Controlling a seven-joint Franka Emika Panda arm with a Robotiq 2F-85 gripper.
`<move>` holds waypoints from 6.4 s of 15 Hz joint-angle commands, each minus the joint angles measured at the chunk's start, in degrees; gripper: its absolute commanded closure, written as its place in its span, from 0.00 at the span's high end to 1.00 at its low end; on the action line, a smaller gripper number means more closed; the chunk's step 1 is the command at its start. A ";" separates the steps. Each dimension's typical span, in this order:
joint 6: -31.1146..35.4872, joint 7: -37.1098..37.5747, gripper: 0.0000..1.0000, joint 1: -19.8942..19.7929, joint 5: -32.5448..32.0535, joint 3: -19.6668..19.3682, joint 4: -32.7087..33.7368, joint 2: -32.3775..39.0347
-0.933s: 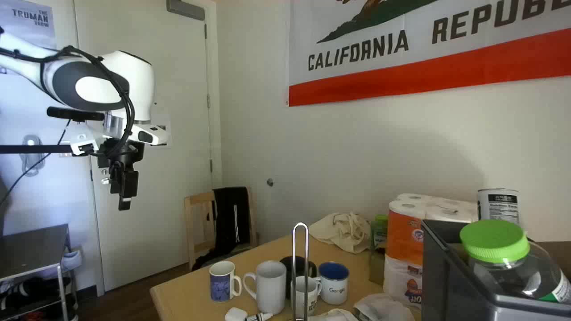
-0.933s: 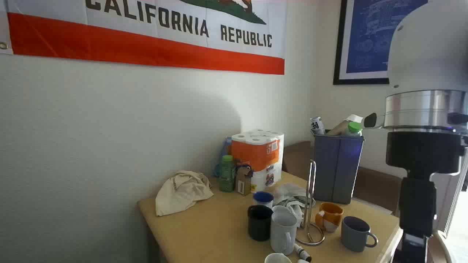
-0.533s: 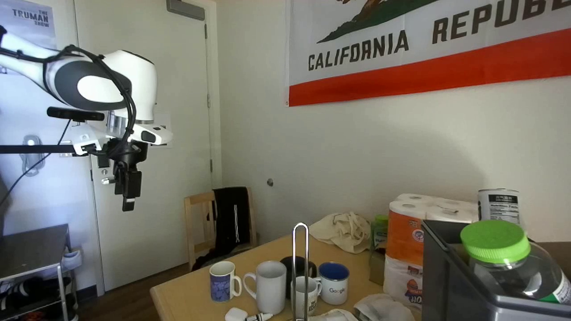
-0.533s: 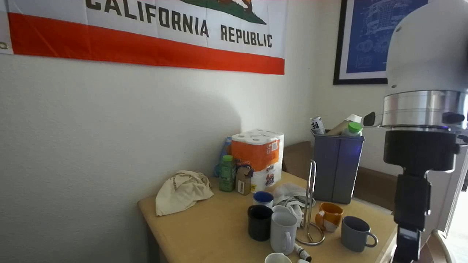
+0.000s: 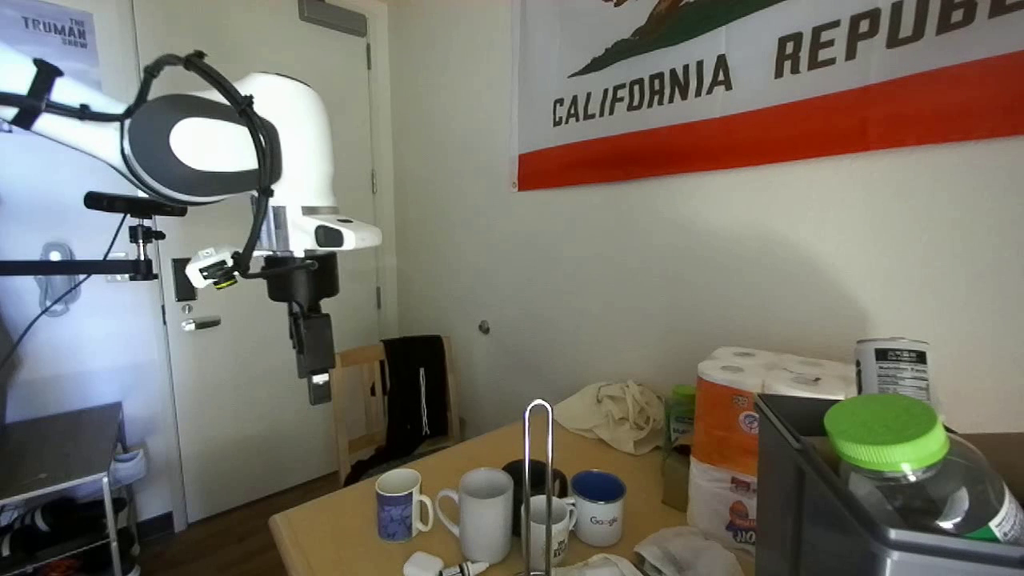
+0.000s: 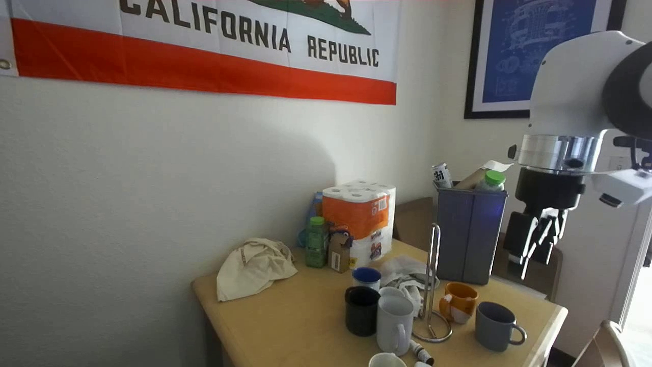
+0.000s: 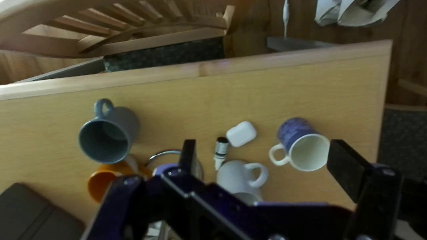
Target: Get the white and mustard cup from the right side of the white and move it across the white cup to the left
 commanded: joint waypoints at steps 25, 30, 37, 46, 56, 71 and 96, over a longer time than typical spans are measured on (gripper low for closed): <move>50.35 0.24 1.00 -12.28 -11.46 -14.45 2.60 39.26; 54.36 2.32 1.00 -8.44 -16.90 -20.73 9.85 49.73; 54.71 1.54 0.85 -3.91 -14.32 -24.39 16.54 57.65; 54.39 1.98 0.12 -2.14 -13.73 -27.26 17.02 59.99; 52.76 7.01 0.02 0.58 -8.76 -28.66 16.81 57.19; 40.22 15.65 0.02 7.03 -18.52 -36.57 16.72 39.46; -1.61 -20.84 0.02 1.50 5.15 -7.76 18.42 29.08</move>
